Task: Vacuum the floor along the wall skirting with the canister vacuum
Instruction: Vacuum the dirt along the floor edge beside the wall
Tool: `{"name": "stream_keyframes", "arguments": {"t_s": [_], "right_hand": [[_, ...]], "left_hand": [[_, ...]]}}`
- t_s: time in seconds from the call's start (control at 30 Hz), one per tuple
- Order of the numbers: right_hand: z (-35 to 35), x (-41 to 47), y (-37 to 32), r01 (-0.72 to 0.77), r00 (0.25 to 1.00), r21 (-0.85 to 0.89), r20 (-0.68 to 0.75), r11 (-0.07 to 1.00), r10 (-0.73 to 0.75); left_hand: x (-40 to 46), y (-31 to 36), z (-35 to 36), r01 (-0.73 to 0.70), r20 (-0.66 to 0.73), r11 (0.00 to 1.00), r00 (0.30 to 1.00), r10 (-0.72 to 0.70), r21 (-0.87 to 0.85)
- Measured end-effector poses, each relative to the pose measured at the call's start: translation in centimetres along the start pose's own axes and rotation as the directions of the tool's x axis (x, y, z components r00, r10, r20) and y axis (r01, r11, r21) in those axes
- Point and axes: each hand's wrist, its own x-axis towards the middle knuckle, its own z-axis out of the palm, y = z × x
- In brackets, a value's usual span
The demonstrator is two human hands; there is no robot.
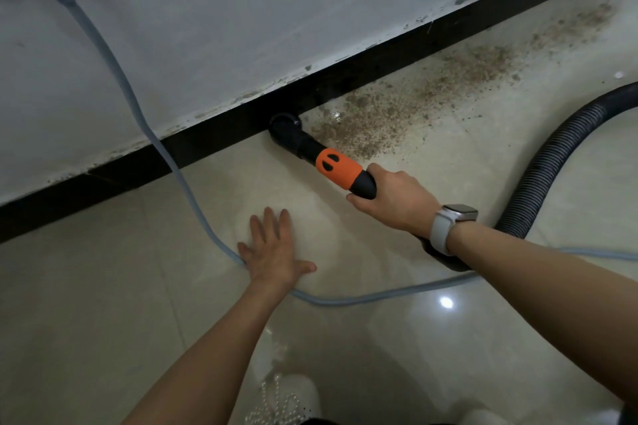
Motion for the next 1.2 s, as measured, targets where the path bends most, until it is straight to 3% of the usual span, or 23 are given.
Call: {"name": "stream_keyframes", "arguments": {"t_s": [0.17,0.33,0.7,0.97,1.07,1.2], "right_hand": [[-1.3,-0.3,2.0,-0.093,0.995,0.074,-0.039,0.993,0.097],[-2.3,-0.5,3.9,-0.157,0.983,0.123,-0.078,0.980,0.167],[-4.3,-0.5,7.5,-0.242,0.947,0.194,-0.166,0.951,0.275],[-5.2,-0.1,9.1,-0.287,0.883,0.364,-0.258,0.886,0.392],[-5.0,-0.6,8.2,-0.250,0.907,0.394,-0.226,0.885,0.356],[-2.8,-2.0,5.4,-0.133,0.977,0.135,-0.151,0.982,0.153]], "left_hand": [[0.8,0.8,-1.1,-0.065,0.103,0.996,0.993,0.058,0.060],[1.7,2.9,-2.0,-0.028,0.193,0.999,0.981,0.019,0.043],[2.0,3.8,-1.7,0.011,0.201,1.000,0.979,-0.009,-0.008],[2.0,3.8,-1.6,0.004,0.187,1.000,0.982,-0.004,-0.001],[2.0,3.5,-1.6,0.002,0.176,1.000,0.984,-0.002,-0.001],[1.8,3.0,-1.4,-0.013,0.153,1.000,0.988,0.013,0.000]]}}
